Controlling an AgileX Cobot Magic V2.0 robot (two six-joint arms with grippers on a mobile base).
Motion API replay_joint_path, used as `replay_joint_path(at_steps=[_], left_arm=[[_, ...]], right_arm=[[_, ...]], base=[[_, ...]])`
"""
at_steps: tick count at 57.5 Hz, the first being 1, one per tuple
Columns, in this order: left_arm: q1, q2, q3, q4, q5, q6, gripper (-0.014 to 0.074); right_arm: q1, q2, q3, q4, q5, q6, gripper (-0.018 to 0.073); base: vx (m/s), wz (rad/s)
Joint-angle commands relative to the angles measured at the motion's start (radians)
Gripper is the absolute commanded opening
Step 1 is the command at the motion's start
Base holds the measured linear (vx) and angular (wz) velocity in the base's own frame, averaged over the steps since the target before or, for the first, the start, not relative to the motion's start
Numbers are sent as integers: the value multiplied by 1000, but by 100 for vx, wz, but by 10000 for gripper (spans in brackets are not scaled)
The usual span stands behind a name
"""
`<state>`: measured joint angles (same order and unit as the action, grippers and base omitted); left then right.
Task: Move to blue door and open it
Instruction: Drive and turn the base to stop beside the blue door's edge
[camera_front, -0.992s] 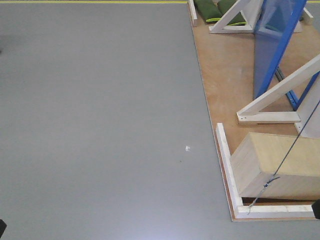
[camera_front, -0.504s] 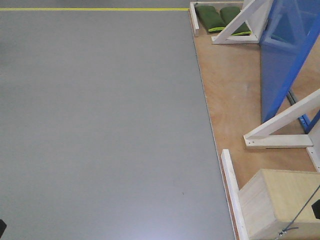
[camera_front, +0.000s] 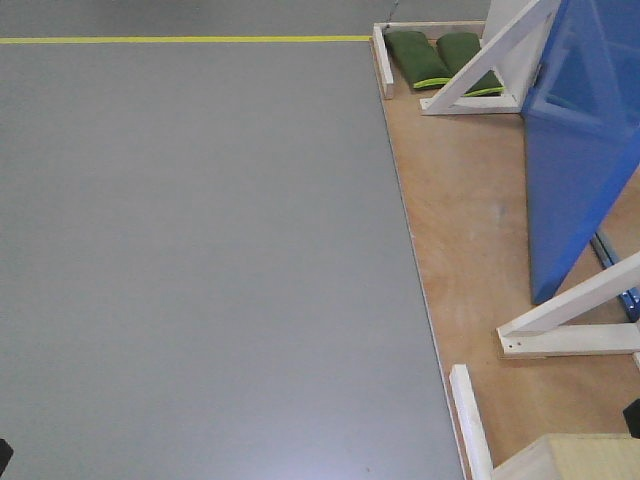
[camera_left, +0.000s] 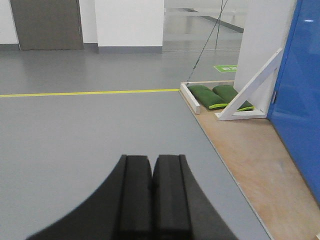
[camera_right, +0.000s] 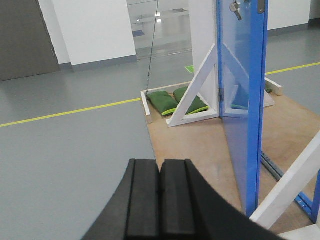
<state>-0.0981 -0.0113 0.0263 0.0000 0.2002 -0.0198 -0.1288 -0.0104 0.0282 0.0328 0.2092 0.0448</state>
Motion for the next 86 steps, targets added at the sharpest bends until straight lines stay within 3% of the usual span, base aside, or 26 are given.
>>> replay_joint_path(at_steps=[1, 86], left_arm=[[-2, -14, -25, -6, -87, -7, 73], [-2, -14, -25, -6, -87, -7, 73]], right_arm=[[-3, -14, 4, -5, -80, -5, -1], [-3, -14, 4, -5, -80, -5, -1]], base=[[36, -5], [28, -4]])
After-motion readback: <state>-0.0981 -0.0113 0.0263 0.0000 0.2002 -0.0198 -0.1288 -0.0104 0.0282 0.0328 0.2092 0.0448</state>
